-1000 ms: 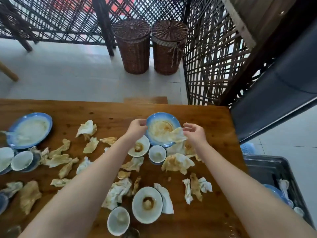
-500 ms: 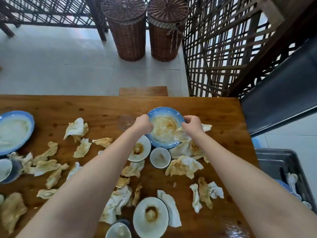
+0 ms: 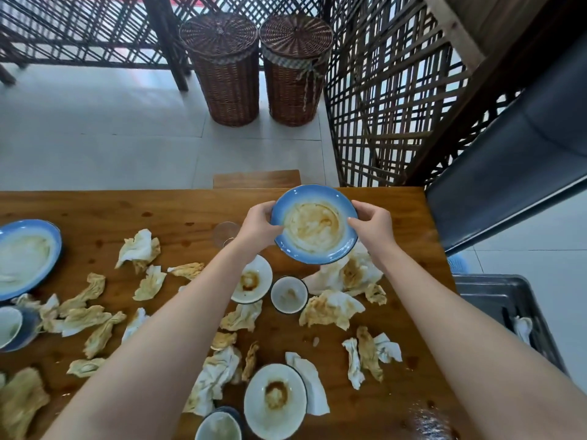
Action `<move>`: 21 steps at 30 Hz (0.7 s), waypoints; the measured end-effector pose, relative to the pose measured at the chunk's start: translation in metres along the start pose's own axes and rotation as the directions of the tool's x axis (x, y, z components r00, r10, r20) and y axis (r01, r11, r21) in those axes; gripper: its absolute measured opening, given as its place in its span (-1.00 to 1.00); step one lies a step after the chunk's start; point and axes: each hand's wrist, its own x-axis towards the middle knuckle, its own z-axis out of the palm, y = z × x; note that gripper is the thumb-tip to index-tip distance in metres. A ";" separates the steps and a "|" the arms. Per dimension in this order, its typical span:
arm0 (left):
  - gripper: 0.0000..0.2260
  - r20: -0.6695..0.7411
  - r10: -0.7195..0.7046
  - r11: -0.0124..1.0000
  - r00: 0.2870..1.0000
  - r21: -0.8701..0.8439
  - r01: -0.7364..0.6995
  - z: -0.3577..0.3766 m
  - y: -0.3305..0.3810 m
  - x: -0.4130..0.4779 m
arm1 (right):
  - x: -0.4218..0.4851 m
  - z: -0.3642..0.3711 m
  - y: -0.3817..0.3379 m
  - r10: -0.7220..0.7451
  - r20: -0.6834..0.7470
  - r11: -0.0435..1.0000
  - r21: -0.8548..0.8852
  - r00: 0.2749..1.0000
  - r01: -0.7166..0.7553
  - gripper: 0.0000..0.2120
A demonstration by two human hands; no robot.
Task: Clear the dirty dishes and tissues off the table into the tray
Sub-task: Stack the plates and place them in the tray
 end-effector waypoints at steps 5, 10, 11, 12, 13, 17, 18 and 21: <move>-0.44 -0.008 -0.005 0.989 1.000 -0.149 0.004 -0.003 0.020 -0.030 | -0.027 -0.027 -0.013 0.042 0.108 0.990 0.126 0.993 -0.055 -0.53; -0.48 0.062 -0.014 0.969 0.998 -0.246 0.029 -0.007 0.024 -0.078 | -0.075 -0.054 -0.019 0.064 0.265 0.970 0.209 0.962 -0.122 -0.47; -0.48 0.069 -0.013 0.968 0.998 -0.251 0.030 -0.007 0.023 -0.089 | -0.086 -0.059 -0.020 0.052 0.297 0.968 0.218 0.954 -0.121 -0.45; -0.48 0.066 -0.013 0.966 0.998 -0.256 0.030 -0.007 0.021 -0.101 | -0.097 -0.063 -0.021 0.039 0.326 0.965 0.231 0.945 -0.120 -0.43; -0.47 0.054 -0.016 0.964 0.998 -0.264 0.030 -0.007 0.018 -0.113 | -0.108 -0.068 -0.022 0.026 0.353 0.962 0.246 0.935 -0.120 -0.41; -0.42 0.044 -0.036 0.938 0.998 -0.343 0.049 -0.005 0.010 -0.168 | -0.152 -0.082 -0.026 -0.028 0.425 0.957 0.274 0.905 -0.099 -0.40; -0.40 0.054 -0.040 0.925 0.998 -0.375 0.057 -0.006 0.007 -0.182 | -0.162 -0.086 -0.027 -0.040 0.438 0.954 0.283 0.898 -0.096 -0.40; -0.33 0.062 -0.032 0.899 0.998 -0.434 0.056 -0.010 0.001 -0.223 | -0.190 -0.091 -0.031 -0.064 0.474 0.946 0.308 0.878 -0.098 -0.36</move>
